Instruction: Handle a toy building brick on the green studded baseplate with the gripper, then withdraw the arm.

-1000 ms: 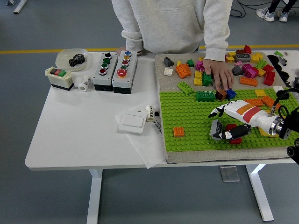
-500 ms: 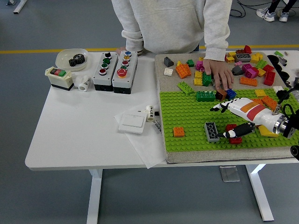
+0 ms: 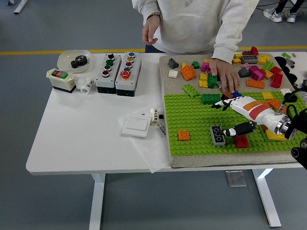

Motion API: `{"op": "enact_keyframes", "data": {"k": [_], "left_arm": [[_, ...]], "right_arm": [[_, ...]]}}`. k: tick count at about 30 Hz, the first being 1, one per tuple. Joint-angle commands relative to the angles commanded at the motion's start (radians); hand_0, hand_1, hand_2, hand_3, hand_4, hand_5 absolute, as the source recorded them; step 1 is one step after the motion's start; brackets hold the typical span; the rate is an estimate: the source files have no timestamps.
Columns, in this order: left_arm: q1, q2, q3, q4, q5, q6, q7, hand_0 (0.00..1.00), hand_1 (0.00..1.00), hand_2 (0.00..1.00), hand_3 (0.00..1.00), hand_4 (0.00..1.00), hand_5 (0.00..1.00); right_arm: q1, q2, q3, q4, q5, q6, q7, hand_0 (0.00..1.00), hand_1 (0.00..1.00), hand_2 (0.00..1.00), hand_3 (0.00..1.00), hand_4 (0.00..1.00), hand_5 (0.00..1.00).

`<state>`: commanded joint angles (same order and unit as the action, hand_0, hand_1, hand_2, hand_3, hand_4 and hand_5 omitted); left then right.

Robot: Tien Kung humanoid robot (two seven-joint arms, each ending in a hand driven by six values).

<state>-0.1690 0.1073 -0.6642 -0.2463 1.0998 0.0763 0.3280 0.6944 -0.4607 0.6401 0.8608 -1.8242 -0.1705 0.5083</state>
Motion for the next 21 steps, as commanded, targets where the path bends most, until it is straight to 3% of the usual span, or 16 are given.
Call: {"op": "enact_keyframes", "data": {"k": [6,21], "left_arm": [[-0.001,0.001,0.003,-0.001,-0.002,0.0,0.001,0.735,0.741,0.748,0.599,0.667,0.603],[0.003,-0.001,0.0,-0.002,0.004,-0.002,0.003,0.736,0.741,0.748,0.599,0.667,0.604]], "right_arm": [[0.004,0.018,-0.009,-0.028,-0.009,-0.009,0.0,0.728,0.666,0.749,0.807,0.939,0.464],[-0.012,0.019,-0.019,-0.081,-0.04,-0.038,0.0,0.729,0.666,0.748,0.807,0.942,0.464]]}}
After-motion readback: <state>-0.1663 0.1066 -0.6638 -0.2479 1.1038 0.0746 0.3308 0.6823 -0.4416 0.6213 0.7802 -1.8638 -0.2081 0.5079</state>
